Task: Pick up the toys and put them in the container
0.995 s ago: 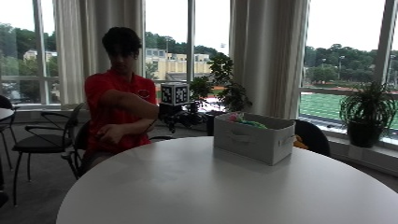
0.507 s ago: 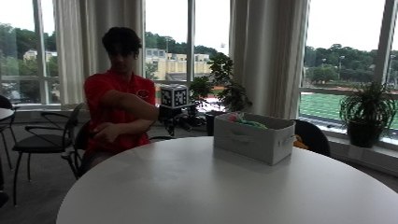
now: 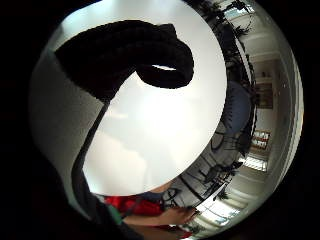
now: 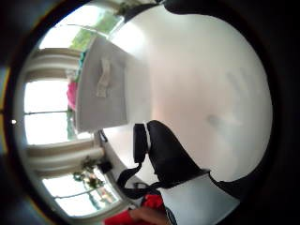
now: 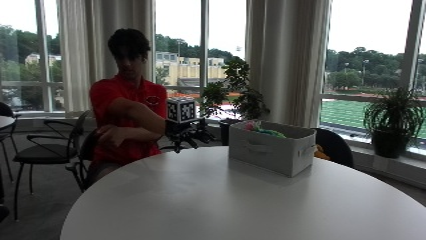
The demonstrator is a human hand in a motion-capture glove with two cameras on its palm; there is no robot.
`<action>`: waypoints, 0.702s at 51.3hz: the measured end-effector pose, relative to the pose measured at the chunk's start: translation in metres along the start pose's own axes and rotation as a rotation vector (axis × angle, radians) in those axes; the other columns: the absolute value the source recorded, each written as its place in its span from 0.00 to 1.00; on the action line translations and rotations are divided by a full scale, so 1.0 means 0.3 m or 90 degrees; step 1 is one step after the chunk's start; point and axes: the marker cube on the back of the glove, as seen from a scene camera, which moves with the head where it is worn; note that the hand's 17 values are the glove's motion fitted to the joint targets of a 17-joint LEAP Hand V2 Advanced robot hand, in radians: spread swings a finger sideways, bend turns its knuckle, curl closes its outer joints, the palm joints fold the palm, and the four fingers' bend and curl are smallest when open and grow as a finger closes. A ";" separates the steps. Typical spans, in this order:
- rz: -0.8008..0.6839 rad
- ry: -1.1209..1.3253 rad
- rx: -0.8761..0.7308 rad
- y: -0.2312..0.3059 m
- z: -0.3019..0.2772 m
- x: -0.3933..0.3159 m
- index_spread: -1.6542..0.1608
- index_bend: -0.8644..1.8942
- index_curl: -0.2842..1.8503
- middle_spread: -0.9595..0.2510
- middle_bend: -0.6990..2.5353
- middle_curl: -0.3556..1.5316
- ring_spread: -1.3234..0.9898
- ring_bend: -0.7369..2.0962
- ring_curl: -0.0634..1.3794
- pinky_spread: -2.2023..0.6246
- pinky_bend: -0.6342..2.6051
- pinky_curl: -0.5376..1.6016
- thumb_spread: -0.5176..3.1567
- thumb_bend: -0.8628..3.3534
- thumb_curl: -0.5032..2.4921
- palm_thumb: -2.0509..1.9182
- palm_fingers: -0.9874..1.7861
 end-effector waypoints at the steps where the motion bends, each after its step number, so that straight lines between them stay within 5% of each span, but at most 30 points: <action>1: 0.002 -0.001 -0.001 -0.001 -0.001 0.001 0.70 0.37 0.25 0.71 0.26 0.31 0.56 0.33 0.29 0.82 0.56 0.40 0.46 0.20 0.27 0.51 0.31; 36: 0.009 0.025 0.015 0.036 0.025 0.014 0.70 0.36 0.24 0.71 0.26 0.31 0.56 0.33 0.30 0.82 0.56 0.41 0.46 0.20 0.27 0.51 0.31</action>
